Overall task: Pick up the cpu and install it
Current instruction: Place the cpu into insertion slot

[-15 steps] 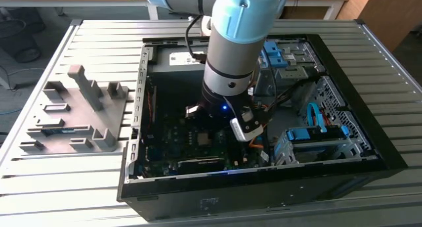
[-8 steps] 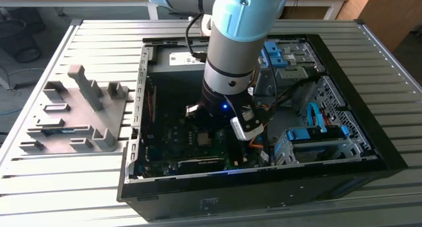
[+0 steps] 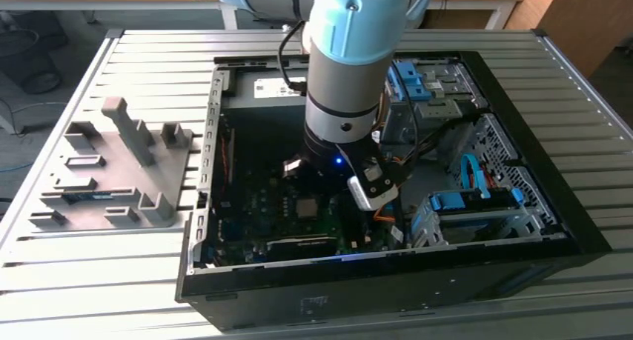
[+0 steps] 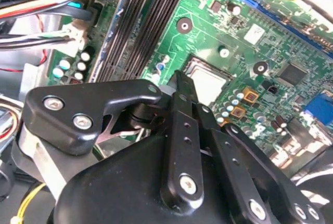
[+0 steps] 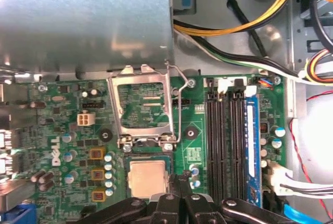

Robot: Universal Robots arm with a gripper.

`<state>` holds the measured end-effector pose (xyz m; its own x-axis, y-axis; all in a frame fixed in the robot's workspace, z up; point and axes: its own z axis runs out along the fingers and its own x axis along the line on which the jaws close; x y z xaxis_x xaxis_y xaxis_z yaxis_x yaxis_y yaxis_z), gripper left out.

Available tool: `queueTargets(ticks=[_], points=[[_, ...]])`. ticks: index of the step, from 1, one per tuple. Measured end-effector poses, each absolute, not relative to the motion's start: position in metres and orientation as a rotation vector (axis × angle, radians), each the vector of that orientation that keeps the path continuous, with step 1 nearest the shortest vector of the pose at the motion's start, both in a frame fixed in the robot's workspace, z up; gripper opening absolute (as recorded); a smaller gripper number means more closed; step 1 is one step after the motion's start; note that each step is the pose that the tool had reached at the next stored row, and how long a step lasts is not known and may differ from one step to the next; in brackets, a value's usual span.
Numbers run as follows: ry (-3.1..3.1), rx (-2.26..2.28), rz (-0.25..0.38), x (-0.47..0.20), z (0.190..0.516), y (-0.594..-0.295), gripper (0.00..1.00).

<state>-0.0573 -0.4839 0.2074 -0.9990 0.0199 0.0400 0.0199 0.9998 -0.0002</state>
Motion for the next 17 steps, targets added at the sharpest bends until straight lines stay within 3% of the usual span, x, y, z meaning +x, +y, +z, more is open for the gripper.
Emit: queueTargets(ticks=[17], points=[[-3.114, -0.044, -0.039, -0.0508, 0.2075, -0.4803, 0.1]])
